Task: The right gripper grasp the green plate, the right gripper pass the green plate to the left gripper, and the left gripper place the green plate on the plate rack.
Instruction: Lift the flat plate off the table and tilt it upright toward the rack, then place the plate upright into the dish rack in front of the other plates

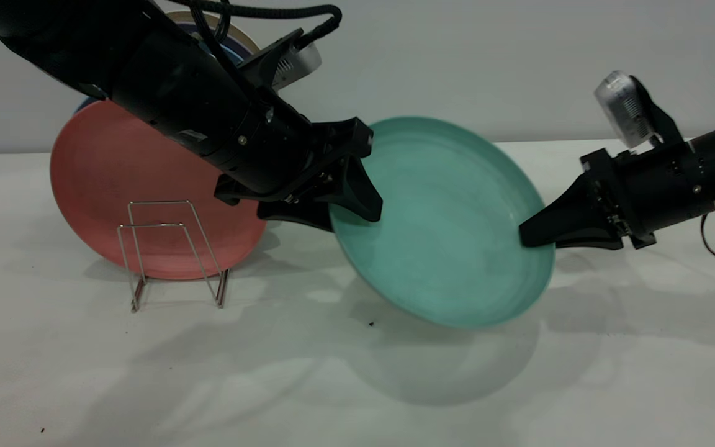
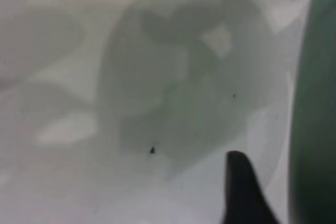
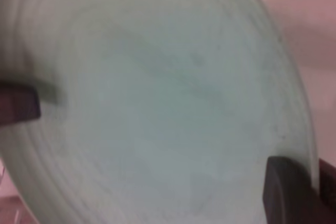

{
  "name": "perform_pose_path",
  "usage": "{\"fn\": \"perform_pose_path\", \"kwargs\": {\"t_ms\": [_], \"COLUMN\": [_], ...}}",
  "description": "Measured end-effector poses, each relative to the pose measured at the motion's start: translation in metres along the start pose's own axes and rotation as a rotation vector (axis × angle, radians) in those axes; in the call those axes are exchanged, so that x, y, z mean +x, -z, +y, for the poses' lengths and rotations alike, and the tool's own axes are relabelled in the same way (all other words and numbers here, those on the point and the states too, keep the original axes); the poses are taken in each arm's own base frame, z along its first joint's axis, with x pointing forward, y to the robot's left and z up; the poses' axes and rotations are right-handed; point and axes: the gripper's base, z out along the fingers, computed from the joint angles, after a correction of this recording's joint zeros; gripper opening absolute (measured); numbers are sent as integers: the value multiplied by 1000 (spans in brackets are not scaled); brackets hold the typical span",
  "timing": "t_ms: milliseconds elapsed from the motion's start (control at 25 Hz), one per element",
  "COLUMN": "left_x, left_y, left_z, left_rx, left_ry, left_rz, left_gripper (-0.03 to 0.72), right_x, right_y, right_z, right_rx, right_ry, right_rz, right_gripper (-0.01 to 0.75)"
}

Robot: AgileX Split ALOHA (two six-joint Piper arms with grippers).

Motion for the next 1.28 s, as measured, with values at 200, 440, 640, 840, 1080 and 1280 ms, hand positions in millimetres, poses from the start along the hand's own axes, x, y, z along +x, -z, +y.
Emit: {"fn": "perform_pose_path", "kwargs": {"t_ms": [200,440,640,840,1080,1280], "left_x": [-1,-1,-4,-16,-33,-38], "left_y": [0,0,2,22,83,154], "left_z": [-1,-1,2,15,24,36], "left_rx": [8,10,15,1,82,44], "left_ry": [24,26,-3,-86,-275,-462], "left_rz": [-8,-10,-24,-65,-110,-138], "left_gripper": [99,99,99,99,99,99], "right_x": [2,1,-11,-43,-58,-41], "right_y": [-6,-6,13,71,139,186], "right_z": [5,7,20,61,129,195], "right_rx": [-7,-18,-59,-117,-78,51], "right_ry": [20,6,19,80,203,348], "right_rz": [24,15,-24,-158,-214,-141], "right_gripper": [13,104,350,509,508,441]}}
